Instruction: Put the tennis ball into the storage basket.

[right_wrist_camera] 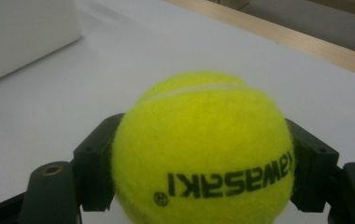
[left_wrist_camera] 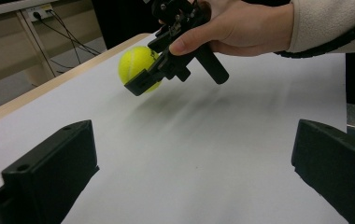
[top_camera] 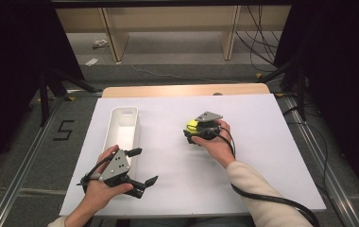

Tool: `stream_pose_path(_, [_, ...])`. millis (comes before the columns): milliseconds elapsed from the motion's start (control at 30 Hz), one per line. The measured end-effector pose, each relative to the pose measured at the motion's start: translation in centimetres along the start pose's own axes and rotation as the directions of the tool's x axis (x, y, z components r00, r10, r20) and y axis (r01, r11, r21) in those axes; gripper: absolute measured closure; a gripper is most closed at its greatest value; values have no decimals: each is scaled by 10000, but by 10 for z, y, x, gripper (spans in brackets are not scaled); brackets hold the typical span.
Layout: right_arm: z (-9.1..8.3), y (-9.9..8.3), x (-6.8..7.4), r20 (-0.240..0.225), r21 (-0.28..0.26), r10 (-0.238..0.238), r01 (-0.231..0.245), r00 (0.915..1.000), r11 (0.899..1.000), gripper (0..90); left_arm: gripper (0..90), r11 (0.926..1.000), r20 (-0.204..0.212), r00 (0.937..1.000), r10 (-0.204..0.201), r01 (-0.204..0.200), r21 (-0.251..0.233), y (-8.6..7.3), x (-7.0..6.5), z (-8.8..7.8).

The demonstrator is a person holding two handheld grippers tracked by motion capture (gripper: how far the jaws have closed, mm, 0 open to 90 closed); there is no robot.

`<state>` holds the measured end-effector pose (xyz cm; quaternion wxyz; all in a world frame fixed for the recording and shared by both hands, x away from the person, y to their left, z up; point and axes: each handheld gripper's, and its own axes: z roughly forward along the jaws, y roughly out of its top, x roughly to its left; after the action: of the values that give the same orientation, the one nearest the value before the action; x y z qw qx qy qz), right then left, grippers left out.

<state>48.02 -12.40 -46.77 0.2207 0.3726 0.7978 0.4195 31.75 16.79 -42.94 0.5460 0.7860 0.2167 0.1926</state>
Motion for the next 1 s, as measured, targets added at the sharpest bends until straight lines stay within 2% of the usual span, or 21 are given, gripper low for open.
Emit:
stream_pose_path(333, [-3,2,-1,47,-210,67,-66,10000,9998,262,0,10000,4,10000,12,-12,5,0,0,0])
stream_pose_path(1000, [-7,8,4,-267,-451,35,-47,9996,9990,263,0,10000,5,10000,21,-21,0,0,0,0])
